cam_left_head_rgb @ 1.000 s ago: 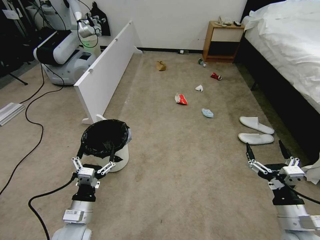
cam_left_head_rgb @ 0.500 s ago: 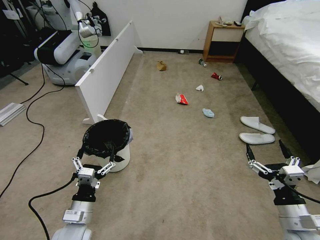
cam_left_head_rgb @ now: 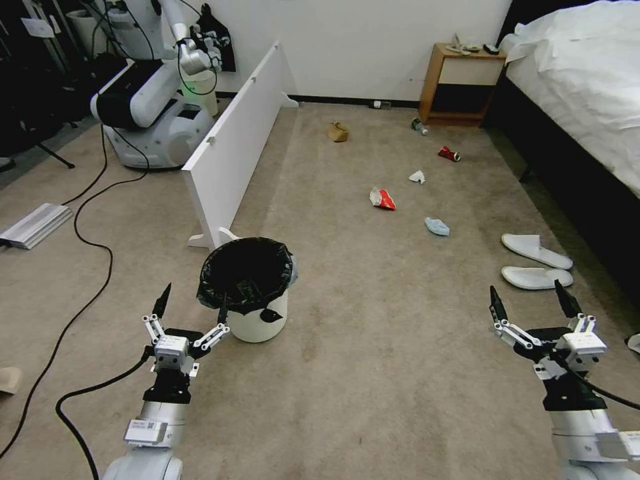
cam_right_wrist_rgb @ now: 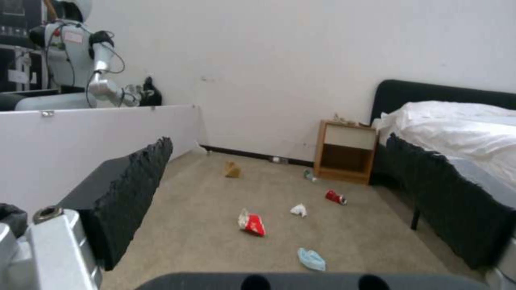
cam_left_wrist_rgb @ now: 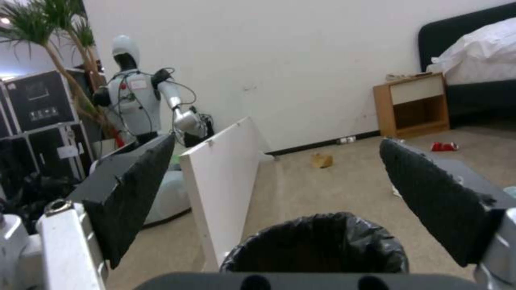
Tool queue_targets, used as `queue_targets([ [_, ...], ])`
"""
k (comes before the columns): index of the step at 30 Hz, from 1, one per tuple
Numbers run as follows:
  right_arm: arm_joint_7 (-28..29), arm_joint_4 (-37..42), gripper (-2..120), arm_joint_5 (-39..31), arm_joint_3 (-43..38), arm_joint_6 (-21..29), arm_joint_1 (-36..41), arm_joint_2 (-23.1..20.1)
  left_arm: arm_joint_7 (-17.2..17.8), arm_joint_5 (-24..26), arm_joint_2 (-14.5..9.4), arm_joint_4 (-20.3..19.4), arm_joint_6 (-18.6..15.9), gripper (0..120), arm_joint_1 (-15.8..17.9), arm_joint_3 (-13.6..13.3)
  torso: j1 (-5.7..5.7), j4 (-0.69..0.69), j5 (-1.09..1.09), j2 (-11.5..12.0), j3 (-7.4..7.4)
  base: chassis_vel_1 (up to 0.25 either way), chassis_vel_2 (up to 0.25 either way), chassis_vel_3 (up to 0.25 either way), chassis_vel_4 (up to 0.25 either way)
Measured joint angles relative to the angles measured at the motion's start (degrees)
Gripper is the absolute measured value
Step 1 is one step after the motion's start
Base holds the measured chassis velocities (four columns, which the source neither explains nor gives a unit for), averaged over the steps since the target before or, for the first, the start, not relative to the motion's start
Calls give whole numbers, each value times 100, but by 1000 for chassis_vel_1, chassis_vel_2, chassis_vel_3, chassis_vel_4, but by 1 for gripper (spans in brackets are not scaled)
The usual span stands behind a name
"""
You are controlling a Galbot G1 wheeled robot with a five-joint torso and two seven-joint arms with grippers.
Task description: Pick up the trash bin and place the garbage on the floor into it.
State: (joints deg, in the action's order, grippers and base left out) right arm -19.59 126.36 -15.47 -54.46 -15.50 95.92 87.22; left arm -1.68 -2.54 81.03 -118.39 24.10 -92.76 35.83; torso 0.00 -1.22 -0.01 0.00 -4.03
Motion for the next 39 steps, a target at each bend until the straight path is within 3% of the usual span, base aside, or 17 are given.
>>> queue_targets([
  [25, -257, -59, 100, -54, -83, -86, -25, 48, 37, 14, -23, 18, 0, 100, 32, -37, 0, 0, 2, 0, 0, -11, 1, 10, -3],
  [39, -282, -76, 100, -45, -77, -115, -26, 79, 24, 21, -32, 21, 1, 100, 36, -42, 0, -2, 1, 0, 0, -213, 211, 203, -197],
])
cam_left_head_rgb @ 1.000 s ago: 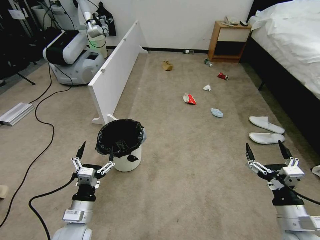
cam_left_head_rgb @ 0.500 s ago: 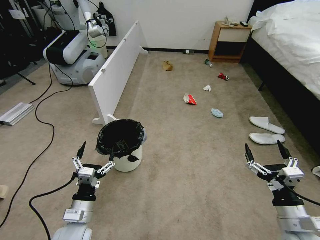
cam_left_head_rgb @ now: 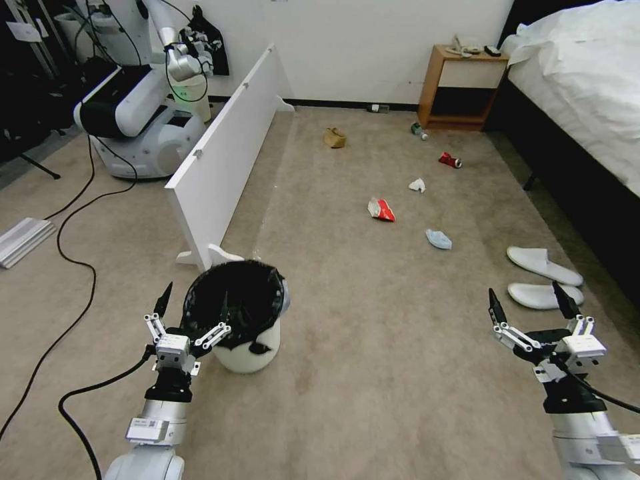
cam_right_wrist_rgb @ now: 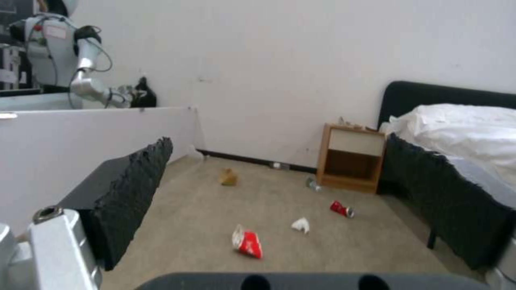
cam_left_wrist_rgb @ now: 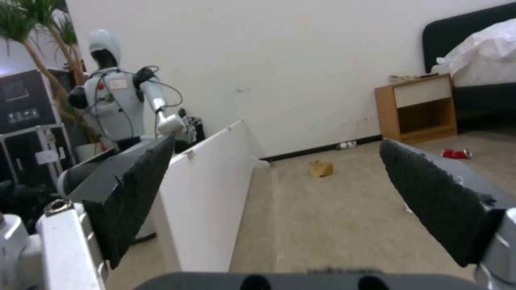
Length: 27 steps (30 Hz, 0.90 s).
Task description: Pick up the trash bin and place the garbage on the floor into it.
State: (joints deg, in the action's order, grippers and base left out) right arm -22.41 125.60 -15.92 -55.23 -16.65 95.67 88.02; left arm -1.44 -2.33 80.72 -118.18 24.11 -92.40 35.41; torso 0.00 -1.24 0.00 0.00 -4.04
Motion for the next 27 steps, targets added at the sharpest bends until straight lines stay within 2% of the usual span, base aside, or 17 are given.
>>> queue_targets([
  [7, 0, 0, 100, -20, 29, -15, 16, -1, -7, 0, 5, 8, 2, 100, 2, -8, -1, 3, 0, 0, -2, -285, 275, 280, -292],
  [10, 3, 0, 100, -23, 34, -22, 20, -2, -7, -1, 7, 15, 10, 100, 5, -8, -2, 3, 0, 1, -3, -183, 207, 191, -139],
  [27, 34, 2, 100, -19, 33, -24, 30, -20, -3, -10, 14, 16, 16, 100, -10, -5, 0, 2, 0, 0, 0, -2, -11, -5, 3],
])
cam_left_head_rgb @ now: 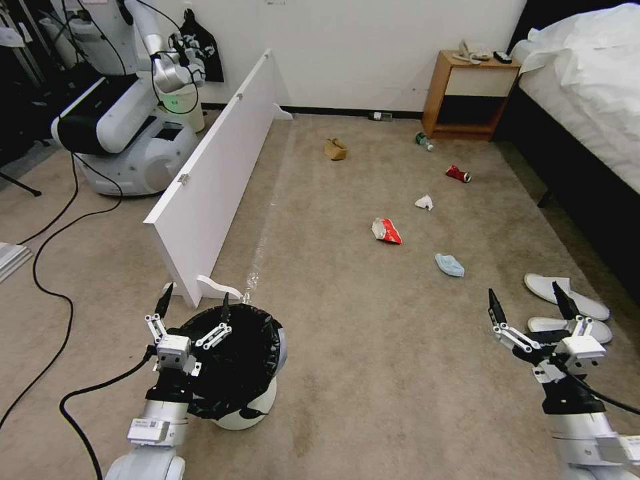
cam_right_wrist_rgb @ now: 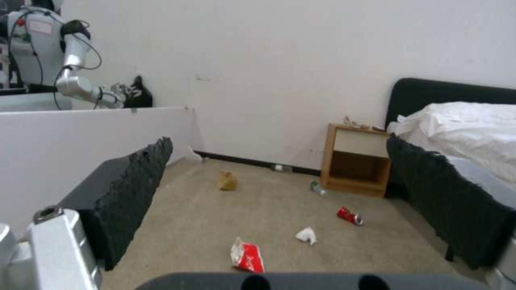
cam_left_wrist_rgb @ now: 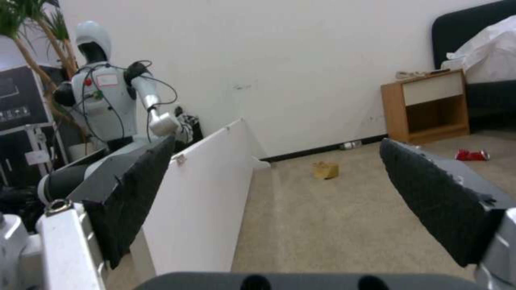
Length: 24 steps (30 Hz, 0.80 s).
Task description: Pick up the trash bin and place the garbage on the floor into it.
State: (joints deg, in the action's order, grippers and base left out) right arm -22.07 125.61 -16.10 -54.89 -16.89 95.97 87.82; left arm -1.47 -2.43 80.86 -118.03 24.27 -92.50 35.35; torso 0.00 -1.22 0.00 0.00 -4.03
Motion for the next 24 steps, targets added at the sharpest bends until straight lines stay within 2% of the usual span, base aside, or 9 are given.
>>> queue_targets([
  [7, -2, -6, 100, -12, 4, -3, 11, -27, 263, -84, 24, -24, -142, 100, -1, 5, 0, 0, 1, 0, 0, 0, 0, 0, 0],
  [9, 4, -43, 100, -27, 8, -2, 14, -90, 553, -227, 39, -79, -422, 100, 38, 63, 0, 0, 0, 0, 0, 0, 0, 0, 0],
  [11, 11, -51, 100, -42, 9, 1, 13, -125, 639, -233, 40, -94, -507, 100, 83, 97, 0, 0, 0, 0, 0, 0, 0, 0, 0],
  [15, 159, -85, 100, -176, 33, 62, 13, -392, 871, -145, -29, -137, -784, 100, 330, 194, 0, 0, 0, 0, 0, 0, 0, 0, 0],
  [22, 226, -208, 100, -641, 25, 153, 32, -870, 1144, -3, -79, -116, -1126, 100, 406, 239, 0, 0, 0, 0, 0, 0, 0, 0, 0],
  [24, 216, -297, 100, -867, -17, 181, 26, -1098, 1321, 87, -103, -117, -1342, 100, 421, 248, 0, 0, 0, 0, 0, 0, 0, 0, 0],
])
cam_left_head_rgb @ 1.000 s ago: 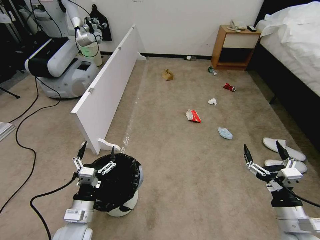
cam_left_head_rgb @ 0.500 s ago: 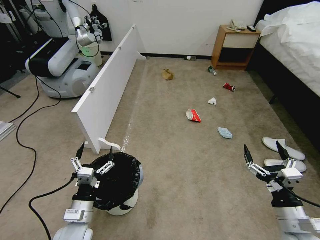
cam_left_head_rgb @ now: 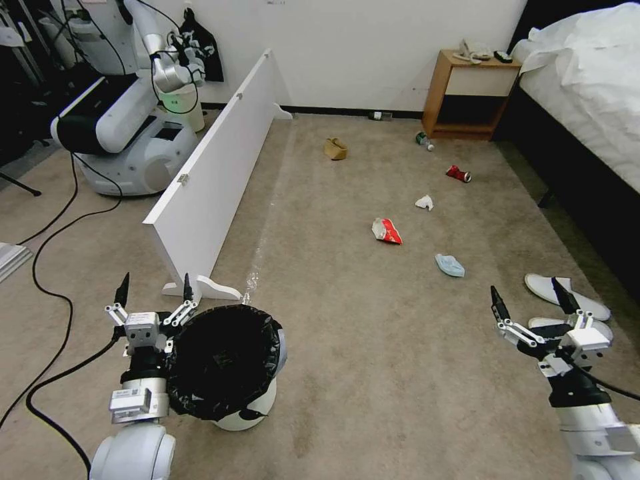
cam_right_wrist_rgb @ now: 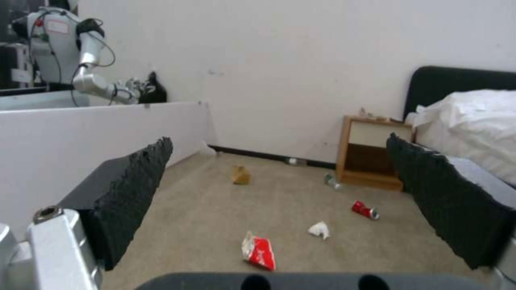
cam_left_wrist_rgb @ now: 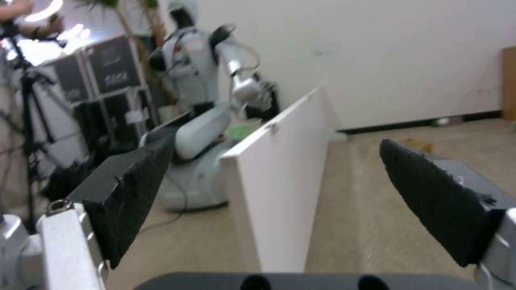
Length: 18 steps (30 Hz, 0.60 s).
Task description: Pick up the trash bin and place the garbage on the floor into it.
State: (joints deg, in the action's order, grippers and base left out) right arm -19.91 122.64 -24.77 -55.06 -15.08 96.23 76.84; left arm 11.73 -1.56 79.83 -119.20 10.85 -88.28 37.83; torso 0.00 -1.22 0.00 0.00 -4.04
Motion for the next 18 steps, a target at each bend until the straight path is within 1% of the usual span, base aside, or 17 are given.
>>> queue_targets([
  [1, 0, 0, 100, 0, 0, 0, 0, 0, 0, 0, 0, 0, 0, 100, 0, 0, 0, 0, 0, 0, 0, 0, 0, 0, 0],
  [2, 0, -101, 100, -115, -2, -1, -31, -144, 99, 101, -37, -17, -160, 100, 30, 0, 0, 0, 1, 0, 0, 0, 0, 0, 0],
  [3, 0, -101, 100, -115, -2, -1, -31, -144, 99, 101, -37, -17, -160, 100, 30, 0, 0, 0, 1, 0, 0, 0, 0, 0, 0],
  [4, 29, -197, 100, -150, 13, -33, -70, -225, 272, 192, -106, -25, -334, 100, 81, 1, 0, 0, 0, 0, 0, 0, 0, 0, 0],
  [5, 73, -259, 100, -167, 30, -56, -89, -279, 522, 319, -242, -32, -519, 100, 154, -6, 0, 2, 1, 0, 0, 0, 0, 0, 0],
  [6, 73, -259, 100, -167, 30, -56, -89, -279, 522, 319, -242, -32, -519, 100, 154, -6, 0, 2, 1, 0, 0, 0, 0, 0, 0],
  [7, 129, -299, 100, -172, 41, -46, -80, -314, 755, 447, -491, -32, -723, 100, 244, 13, 0, -1, 2, 0, 0, 0, 0, 0, 0],
  [8, 129, -299, 100, -172, 41, -46, -80, -314, 755, 447, -491, -32, -723, 100, 244, 13, 0, -1, 2, 0, 0, 0, 0, 0, 0],
  [10, 157, -426, 100, -118, 69, -73, -82, -308, 1138, 575, -940, 68, -1076, 100, 358, 76, 0, -1, 0, 0, 0, 0, 0, 0, 0],
  [11, 161, -463, 100, -72, 70, -86, -84, -291, 1250, 681, -1080, 88, -1293, 100, 367, 87, 0, -2, 0, 0, -1, 0, 0, 0, 0],
  [12, 161, -463, 100, -72, 70, -86, -84, -291, 1250, 681, -1080, 88, -1293, 100, 367, 87, 0, -2, 0, 0, -1, 0, 0, 0, 0],
  [13, 195, -500, 100, 9, 83, -89, -61, -225, 1395, 1192, -1387, 50, -1874, 100, 334, 107, 0, -1, 2, 0, -1, 0, 0, 0, 0],
  [14, 195, -500, 100, 9, 83, -89, -61, -225, 1395, 1192, -1387, 50, -1874, 100, 334, 107, 0, -1, 2, 0, -1, 0, 0, 0, 0],
  [15, 236, -513, 100, 46, 123, -88, -17, -176, 1481, 1780, -1638, -45, -2352, 100, 300, 118, 0, 1, 1, 0, 0, 0, 0, 0, 0],
  [16, 253, -524, 100, 80, 143, -88, 15, -147, 1551, 2127, -1767, -83, -2595, 100, 309, 118, 0, 1, 0, 0, 0, 0, 0, 0, 0],
  [17, 256, -542, 100, 146, 163, -88, 57, -104, 1655, 2585, -1930, -113, -2892, 100, 360, 101, 0, 1, 2, 0, 0, 0, 0, 0, 0],
  [18, 256, -542, 100, 146, 163, -88, 57, -104, 1655, 2585, -1930, -113, -2892, 100, 360, 101, 0, 1, 2, 0, 0, 0, 0, 0, 0],
])
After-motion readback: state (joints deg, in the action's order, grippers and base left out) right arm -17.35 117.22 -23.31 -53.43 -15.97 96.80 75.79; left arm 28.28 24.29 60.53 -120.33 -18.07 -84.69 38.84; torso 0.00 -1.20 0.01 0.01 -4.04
